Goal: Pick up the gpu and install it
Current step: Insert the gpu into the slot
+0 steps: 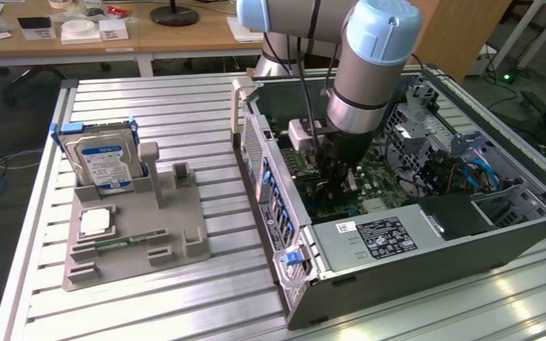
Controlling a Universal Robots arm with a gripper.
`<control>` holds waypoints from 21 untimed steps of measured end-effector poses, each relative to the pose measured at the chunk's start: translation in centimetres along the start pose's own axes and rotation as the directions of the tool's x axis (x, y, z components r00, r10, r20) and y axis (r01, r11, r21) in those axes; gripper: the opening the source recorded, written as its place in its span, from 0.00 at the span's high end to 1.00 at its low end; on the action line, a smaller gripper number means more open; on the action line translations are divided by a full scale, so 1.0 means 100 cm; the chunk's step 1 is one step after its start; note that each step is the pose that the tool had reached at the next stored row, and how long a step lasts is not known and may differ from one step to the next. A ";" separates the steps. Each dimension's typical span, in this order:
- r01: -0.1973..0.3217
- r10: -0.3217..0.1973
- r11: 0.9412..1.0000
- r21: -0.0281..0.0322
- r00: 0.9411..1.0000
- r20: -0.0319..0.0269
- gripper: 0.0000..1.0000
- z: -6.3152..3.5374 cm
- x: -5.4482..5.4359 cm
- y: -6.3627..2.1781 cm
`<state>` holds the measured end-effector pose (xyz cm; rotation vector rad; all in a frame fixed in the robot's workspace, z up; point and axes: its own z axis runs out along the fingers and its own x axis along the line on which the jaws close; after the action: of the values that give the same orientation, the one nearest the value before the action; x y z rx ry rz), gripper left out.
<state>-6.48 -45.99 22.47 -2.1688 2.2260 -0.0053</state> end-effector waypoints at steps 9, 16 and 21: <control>0.000 0.000 1.000 0.009 1.000 0.000 0.64 -0.0302 -0.002 -0.0008; 0.000 0.000 1.000 0.011 1.000 0.000 0.64 -0.0456 -0.002 -0.0012; 0.000 0.000 1.000 0.011 1.000 0.000 0.72 -0.0456 -0.002 -0.0012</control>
<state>-6.48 -45.87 27.04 -2.1632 2.2206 -0.0177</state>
